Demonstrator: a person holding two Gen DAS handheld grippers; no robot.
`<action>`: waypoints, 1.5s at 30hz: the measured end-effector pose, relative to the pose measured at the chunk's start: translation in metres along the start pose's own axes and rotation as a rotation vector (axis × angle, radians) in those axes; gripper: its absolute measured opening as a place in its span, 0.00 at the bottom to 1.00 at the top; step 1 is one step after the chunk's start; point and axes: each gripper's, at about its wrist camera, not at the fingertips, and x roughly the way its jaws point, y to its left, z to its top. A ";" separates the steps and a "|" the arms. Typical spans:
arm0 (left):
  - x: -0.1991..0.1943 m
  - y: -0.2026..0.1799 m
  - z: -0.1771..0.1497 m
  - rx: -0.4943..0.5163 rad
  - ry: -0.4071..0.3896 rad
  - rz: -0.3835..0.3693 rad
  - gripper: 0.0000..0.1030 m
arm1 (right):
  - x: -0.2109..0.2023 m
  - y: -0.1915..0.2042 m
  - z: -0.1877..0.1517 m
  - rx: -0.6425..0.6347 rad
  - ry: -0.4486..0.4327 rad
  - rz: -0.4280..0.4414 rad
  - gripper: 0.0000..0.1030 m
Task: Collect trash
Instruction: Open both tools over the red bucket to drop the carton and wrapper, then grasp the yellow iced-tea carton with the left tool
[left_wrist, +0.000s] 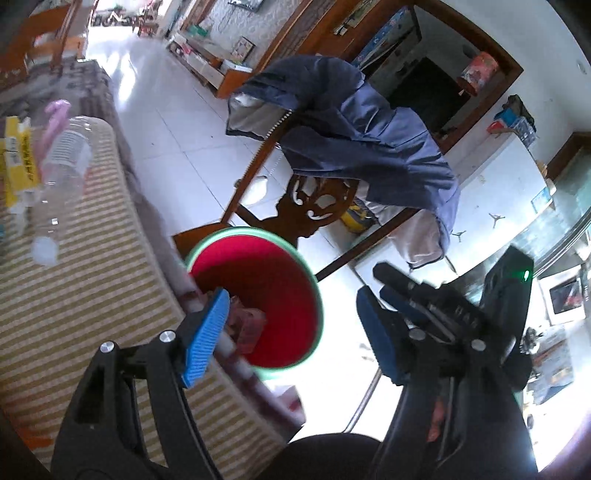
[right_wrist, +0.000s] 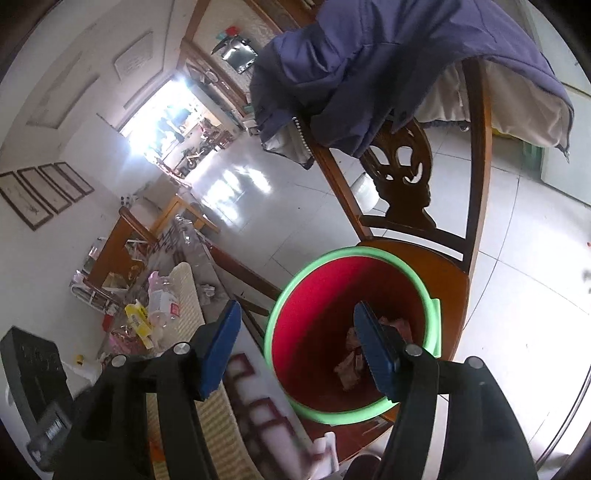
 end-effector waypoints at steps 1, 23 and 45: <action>-0.004 0.001 -0.001 0.001 -0.007 0.007 0.66 | 0.000 0.006 -0.001 -0.012 0.002 0.008 0.61; -0.221 0.199 -0.073 -0.306 -0.191 0.636 0.69 | 0.029 0.141 -0.070 -0.339 0.117 0.063 0.72; -0.246 0.256 -0.108 -0.496 -0.242 0.649 0.56 | 0.045 0.150 -0.076 -0.417 0.152 0.002 0.72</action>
